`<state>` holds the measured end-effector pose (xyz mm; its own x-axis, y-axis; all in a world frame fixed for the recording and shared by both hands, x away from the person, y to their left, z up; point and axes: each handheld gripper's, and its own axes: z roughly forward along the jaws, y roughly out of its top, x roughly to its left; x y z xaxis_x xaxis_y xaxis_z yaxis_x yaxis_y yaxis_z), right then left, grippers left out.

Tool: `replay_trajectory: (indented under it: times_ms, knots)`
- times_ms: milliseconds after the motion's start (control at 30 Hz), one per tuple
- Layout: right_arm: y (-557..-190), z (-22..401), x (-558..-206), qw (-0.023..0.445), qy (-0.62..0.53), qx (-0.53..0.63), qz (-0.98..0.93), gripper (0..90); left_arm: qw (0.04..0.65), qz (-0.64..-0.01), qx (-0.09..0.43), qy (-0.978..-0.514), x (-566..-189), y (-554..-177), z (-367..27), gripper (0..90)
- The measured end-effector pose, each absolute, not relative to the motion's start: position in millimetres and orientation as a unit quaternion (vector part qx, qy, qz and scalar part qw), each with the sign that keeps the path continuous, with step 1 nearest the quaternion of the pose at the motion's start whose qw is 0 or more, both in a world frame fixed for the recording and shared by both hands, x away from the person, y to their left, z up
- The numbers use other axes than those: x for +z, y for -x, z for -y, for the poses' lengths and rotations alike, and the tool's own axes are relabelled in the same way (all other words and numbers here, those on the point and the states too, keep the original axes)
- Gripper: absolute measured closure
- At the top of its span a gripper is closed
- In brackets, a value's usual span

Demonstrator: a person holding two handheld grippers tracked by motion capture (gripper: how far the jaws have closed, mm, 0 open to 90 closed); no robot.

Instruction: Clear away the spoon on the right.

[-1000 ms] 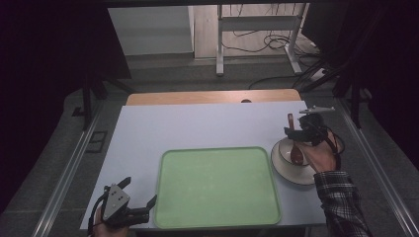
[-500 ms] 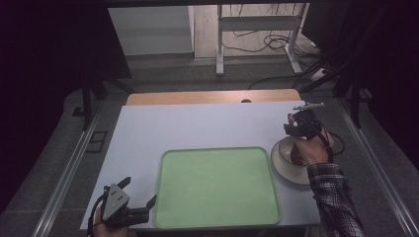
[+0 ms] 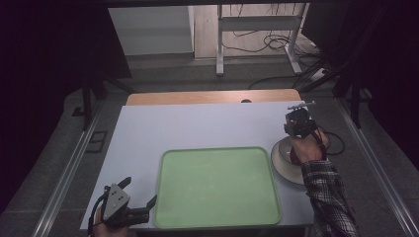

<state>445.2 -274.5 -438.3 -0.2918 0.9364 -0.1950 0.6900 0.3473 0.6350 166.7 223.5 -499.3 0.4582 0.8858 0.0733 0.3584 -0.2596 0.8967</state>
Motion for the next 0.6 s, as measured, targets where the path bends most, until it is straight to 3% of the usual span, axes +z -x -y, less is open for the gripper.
replay_trajectory:
  times_ms: [600]
  knots:
    - [-435.8, 279.6, -410.7, 0.242, -0.524, 0.265, -0.773, 76.9, 0.436, -0.423, 0.305, -0.733, -498.5, -166.3, -223.6, 2.2]
